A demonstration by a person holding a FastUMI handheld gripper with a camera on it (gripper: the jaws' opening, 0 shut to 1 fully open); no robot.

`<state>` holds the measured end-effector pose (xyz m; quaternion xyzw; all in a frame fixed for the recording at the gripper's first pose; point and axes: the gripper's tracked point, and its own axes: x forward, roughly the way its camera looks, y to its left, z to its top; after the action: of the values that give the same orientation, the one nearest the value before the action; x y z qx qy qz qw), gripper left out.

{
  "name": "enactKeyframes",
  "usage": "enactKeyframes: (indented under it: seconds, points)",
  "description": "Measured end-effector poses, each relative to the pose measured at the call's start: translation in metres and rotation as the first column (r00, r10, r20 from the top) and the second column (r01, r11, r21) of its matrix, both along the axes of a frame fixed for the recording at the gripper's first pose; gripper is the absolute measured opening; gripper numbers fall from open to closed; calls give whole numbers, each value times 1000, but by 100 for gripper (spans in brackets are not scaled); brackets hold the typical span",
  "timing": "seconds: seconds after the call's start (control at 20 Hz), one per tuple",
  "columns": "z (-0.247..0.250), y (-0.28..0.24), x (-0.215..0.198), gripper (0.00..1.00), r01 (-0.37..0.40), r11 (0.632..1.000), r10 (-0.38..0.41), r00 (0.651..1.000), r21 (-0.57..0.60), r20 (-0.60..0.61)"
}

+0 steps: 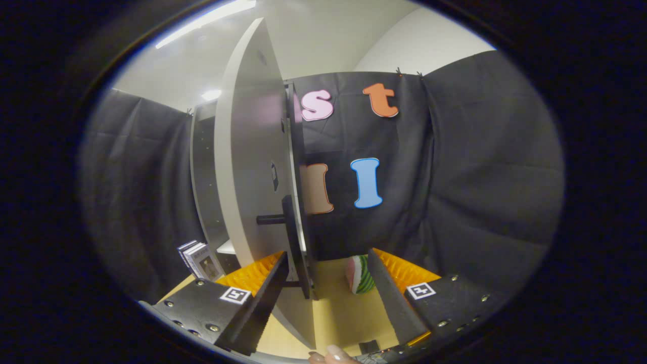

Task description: Open the shoe cabinet door, grab the shoes and put them into the shoe cabinet, then close the shoe cabinet door.

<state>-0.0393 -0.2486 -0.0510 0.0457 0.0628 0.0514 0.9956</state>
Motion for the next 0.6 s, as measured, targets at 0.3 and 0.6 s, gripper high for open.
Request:
enactKeyframes:
  seconds: [0.3,0.6]
  points:
    - [-1,37,8,96,-116,989,116,993,95,2]
    - [0,128,10,96,-234,971,232,972,51,34]
